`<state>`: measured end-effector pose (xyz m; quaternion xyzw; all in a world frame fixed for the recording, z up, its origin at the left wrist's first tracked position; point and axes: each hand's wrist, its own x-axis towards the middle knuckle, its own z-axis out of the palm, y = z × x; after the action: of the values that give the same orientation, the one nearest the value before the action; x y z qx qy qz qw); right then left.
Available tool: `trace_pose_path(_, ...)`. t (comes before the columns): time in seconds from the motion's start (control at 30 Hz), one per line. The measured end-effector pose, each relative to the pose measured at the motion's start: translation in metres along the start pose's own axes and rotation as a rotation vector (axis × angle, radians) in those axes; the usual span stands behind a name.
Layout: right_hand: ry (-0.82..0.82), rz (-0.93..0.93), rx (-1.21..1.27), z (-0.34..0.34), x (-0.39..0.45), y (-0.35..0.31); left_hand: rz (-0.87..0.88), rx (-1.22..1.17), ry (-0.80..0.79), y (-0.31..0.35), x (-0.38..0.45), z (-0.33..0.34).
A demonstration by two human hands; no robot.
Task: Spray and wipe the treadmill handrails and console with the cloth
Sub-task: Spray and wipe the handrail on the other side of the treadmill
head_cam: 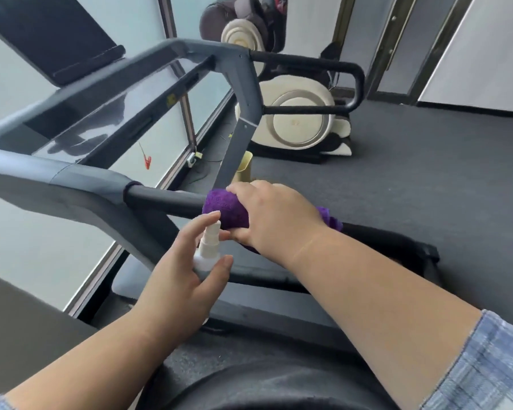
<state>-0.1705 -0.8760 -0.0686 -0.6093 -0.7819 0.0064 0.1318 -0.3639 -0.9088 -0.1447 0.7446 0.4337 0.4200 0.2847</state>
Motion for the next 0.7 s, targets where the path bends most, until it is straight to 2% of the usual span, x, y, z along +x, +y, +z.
trace_pose_path(0.3,0.192,0.193,-0.028,-0.012,-0.085,0.076,0.08,-0.053,-0.187,0.03,0.011,0.047)
trace_pose_path(0.43,0.305,0.253,-0.033,-0.009,-0.121,0.106,0.088,-0.049,-0.218,0.039,0.009,0.058)
trace_pose_path(0.57,0.474,0.288,0.193,0.005,-0.157,0.14,0.092,-0.043,-0.207,0.04,0.008,0.058)
trace_pose_path(0.7,0.569,0.524,0.54,0.024,-0.189,0.152,0.076,-0.04,-0.186,0.035,0.004,0.049)
